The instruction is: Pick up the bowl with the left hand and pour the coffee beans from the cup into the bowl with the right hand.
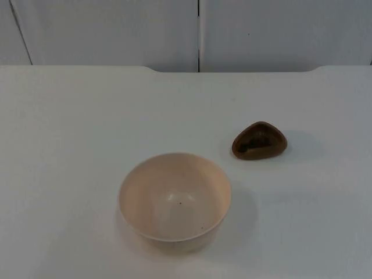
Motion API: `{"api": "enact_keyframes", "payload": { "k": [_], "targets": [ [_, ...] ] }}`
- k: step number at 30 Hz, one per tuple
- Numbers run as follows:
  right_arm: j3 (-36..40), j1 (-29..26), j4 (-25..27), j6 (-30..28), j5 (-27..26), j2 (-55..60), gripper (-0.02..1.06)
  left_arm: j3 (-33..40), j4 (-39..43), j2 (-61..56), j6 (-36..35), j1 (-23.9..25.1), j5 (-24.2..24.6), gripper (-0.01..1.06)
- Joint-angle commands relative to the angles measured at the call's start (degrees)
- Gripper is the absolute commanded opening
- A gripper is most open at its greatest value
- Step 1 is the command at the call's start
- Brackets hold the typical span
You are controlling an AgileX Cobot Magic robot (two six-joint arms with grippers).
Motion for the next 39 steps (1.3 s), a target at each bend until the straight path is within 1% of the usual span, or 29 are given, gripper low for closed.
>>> {"api": "enact_keyframes", "payload": {
  "k": [1, 15, 19, 23, 34, 39],
  "targets": [
    [0.3, -0.5, -0.2, 0.0, 0.0, -0.2, 1.05, 0.2, -0.1, -0.2, 0.6, -0.2, 0.0, 1.05],
    [0.3, -0.5, -0.2, 0.0, 0.0, -0.2, 1.05, 0.2, -2.2, -0.2, 1.7, -0.2, 0.0, 1.05],
    [0.3, -0.5, -0.2, 0.0, 0.0, -0.2, 1.05, -0.7, -2.5, 0.7, 1.7, -0.2, -0.8, 1.05],
    [0.3, -0.5, -0.2, 0.0, 0.0, -0.2, 1.05, -3.8, -2.6, 4.6, 1.7, -0.2, -3.4, 1.05],
    [0.3, -0.5, -0.2, 0.0, 0.0, -0.2, 1.05, -7.9, -3.3, 10.6, 1.2, -0.2, -4.1, 1.05],
    [0.3, -0.5, -0.2, 0.0, 0.0, -0.2, 1.05, -8.9, -5.6, 11.8, 1.1, -0.2, -4.5, 1.05]
  ]
}}
